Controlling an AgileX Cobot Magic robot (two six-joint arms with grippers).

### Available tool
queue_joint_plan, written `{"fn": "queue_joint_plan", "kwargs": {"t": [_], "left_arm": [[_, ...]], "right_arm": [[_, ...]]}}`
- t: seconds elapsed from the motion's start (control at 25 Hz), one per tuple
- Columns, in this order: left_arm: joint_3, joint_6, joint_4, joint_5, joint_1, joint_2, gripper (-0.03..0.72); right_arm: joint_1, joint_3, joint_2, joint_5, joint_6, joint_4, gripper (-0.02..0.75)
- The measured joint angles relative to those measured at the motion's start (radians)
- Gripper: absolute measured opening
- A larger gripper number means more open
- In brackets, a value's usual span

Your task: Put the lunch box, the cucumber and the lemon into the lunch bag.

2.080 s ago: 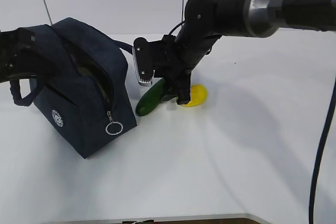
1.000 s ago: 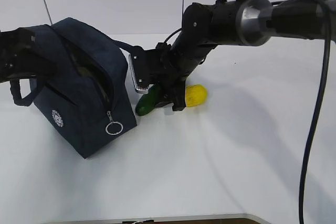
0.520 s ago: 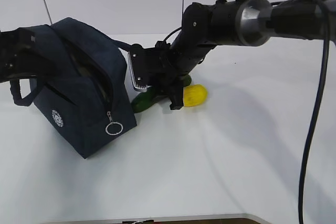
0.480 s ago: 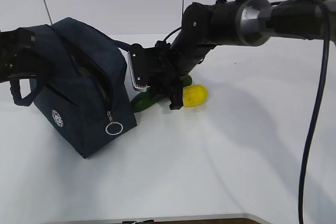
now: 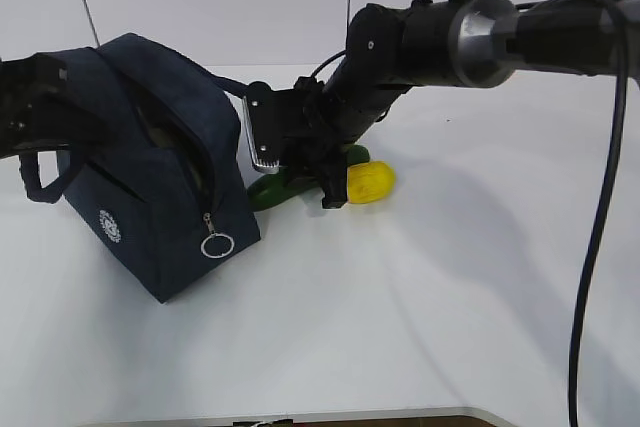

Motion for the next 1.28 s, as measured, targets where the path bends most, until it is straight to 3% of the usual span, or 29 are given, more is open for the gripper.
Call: {"fn": "queue_joint_plan", "kwargs": {"t": [1.28], "left_arm": [[0.0, 0.002, 0.0, 0.006, 0.0, 0.0, 0.003]], "right_arm": [[0.0, 0.0, 0.0, -0.017, 0.008, 0.002, 0.194]]}}
